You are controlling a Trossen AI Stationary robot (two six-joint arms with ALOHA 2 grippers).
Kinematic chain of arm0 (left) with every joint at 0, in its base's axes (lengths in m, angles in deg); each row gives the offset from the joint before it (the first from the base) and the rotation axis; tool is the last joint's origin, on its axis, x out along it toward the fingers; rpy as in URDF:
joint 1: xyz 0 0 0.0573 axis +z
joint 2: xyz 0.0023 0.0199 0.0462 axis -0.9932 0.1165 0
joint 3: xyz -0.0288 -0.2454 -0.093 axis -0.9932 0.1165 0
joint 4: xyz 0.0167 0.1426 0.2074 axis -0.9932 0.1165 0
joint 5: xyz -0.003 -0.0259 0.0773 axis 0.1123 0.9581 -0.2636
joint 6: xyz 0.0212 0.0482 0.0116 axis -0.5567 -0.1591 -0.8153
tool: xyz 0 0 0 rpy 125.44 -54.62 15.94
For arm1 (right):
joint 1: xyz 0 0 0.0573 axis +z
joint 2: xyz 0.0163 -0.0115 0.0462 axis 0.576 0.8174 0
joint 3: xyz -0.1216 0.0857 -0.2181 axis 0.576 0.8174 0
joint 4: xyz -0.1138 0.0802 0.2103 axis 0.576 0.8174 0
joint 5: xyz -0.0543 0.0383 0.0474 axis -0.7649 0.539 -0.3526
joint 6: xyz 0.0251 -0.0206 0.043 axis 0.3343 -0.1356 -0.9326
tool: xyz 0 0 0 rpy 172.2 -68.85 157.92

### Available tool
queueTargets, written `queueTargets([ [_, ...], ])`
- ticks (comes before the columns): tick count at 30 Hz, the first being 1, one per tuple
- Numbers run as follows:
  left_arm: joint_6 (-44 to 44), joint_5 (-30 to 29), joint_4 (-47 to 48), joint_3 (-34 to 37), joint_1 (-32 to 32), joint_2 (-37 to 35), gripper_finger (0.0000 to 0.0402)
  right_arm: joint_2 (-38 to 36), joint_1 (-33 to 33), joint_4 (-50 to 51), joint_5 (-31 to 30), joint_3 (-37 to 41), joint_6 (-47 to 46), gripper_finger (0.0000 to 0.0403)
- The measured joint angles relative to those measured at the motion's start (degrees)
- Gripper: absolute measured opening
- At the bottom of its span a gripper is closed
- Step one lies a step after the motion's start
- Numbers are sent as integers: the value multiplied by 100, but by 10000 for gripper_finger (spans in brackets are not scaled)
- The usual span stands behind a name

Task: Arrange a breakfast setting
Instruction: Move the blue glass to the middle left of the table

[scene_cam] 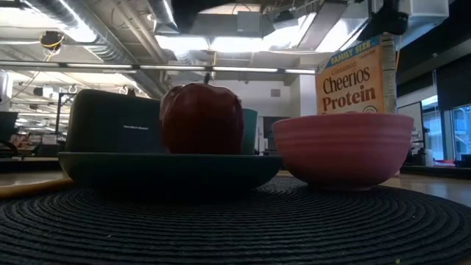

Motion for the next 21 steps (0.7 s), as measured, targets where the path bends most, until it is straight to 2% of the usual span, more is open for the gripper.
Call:
queueTargets([
  [5, -265, -83, 314, -323, 464, -449, 183, 364, 724, 618, 270, -311, -477, 316],
  [12, -489, 271, 998, -1116, 1095, -300, 183, 664, 2140, 1233, 620, -486, -2059, 270],
  [17, -484, 410, 1056, -1396, 1574, -221, 183, 906, 3425, 1580, 433, -489, -3159, 251],
  [21, -476, 428, 1058, -1435, 1863, -216, 183, 1222, 4173, 1601, 103, -489, -3948, 246],
])
